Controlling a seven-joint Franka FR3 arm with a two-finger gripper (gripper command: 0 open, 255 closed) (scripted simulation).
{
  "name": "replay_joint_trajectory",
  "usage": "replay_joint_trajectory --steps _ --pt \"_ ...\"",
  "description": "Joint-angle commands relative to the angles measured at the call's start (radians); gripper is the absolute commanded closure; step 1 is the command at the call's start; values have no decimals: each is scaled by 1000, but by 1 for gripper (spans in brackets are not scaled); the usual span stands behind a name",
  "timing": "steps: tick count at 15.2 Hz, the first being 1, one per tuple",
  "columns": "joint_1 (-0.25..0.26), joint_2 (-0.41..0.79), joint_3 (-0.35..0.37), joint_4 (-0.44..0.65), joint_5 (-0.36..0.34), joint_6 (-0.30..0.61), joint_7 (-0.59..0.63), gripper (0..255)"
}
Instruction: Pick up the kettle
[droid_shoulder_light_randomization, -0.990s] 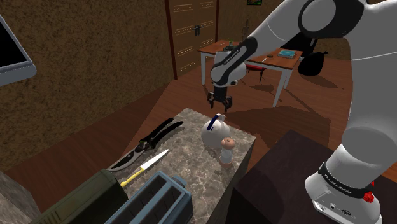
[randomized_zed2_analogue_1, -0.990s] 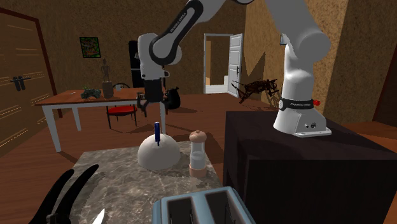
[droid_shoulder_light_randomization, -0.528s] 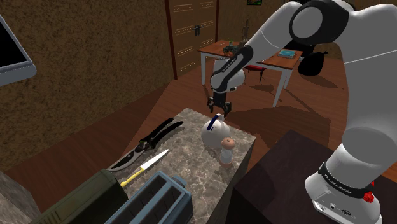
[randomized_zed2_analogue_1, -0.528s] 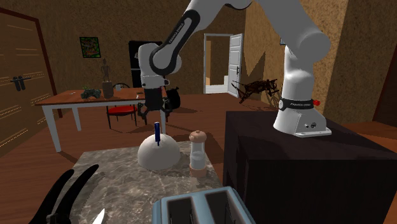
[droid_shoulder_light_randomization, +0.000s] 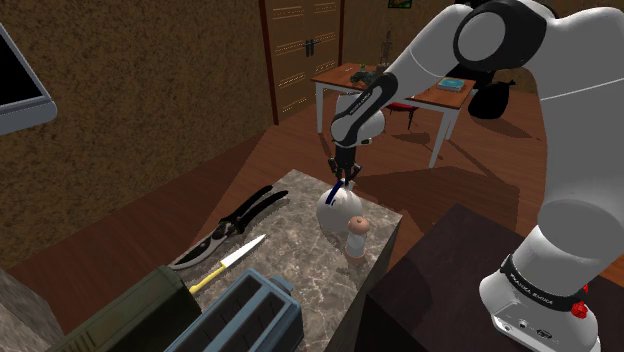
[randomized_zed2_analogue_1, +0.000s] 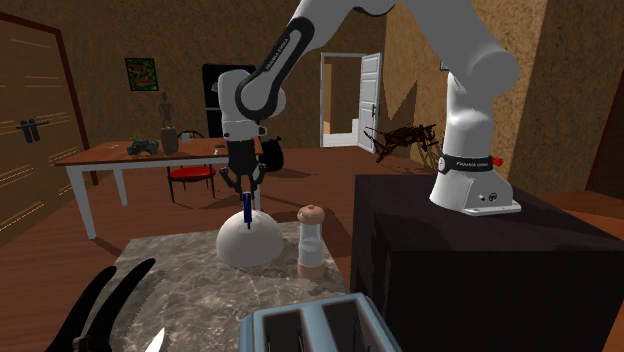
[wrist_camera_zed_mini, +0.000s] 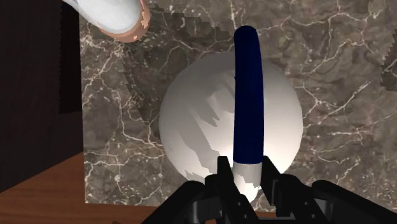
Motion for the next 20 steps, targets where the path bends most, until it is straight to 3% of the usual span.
replay_joint_trajectory --steps 1,20 --pt "0 1 0 0 0 0 0 255" --pt "-13 -156 16 -10 19 -146 -3 255"
